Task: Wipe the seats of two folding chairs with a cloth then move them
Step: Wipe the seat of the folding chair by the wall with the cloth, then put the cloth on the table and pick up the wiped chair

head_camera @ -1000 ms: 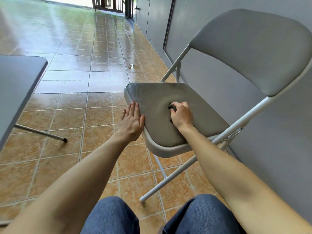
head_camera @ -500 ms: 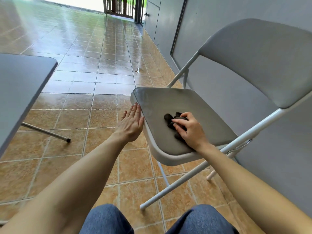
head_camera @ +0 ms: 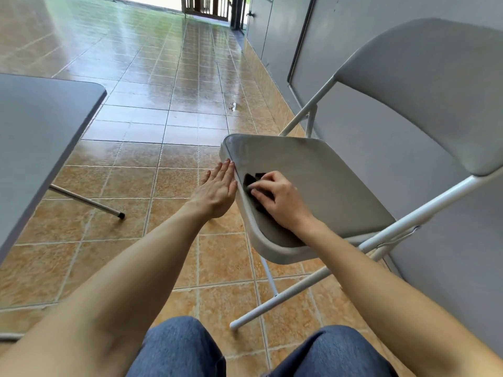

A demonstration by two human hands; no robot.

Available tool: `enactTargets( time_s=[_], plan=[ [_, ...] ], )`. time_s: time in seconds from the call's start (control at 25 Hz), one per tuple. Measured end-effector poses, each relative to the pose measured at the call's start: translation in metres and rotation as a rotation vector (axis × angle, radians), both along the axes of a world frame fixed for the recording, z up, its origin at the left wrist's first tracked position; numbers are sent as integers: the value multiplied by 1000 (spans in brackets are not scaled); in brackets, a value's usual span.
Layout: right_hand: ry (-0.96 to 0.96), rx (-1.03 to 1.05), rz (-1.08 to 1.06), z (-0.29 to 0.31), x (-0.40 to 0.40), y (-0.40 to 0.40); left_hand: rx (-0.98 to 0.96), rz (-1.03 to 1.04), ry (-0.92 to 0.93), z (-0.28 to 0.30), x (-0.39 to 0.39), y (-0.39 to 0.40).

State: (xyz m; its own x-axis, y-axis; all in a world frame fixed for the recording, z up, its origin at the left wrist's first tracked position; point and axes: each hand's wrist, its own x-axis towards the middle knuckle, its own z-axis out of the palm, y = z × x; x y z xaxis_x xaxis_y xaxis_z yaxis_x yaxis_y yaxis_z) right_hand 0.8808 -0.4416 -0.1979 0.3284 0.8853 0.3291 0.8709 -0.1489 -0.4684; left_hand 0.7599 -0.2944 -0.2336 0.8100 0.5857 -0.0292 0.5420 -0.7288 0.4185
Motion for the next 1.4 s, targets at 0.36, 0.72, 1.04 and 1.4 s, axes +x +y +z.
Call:
enactTargets(
  time_s=[0.36,0.72,1.04,1.4],
  plan=[
    [178,-189,205,28,-16,-67,-493,47,-226,34,-14,-20],
    [485,-44,382,77,-59,-13,-1361,65,-356,92,-92,-30],
    [632,28,255,85,-108,38,-1486,305,-851,121,-152,-10],
    [1456,-132,383,97,-174,116,-1224,577,-943,151,-265,43]
  ],
)
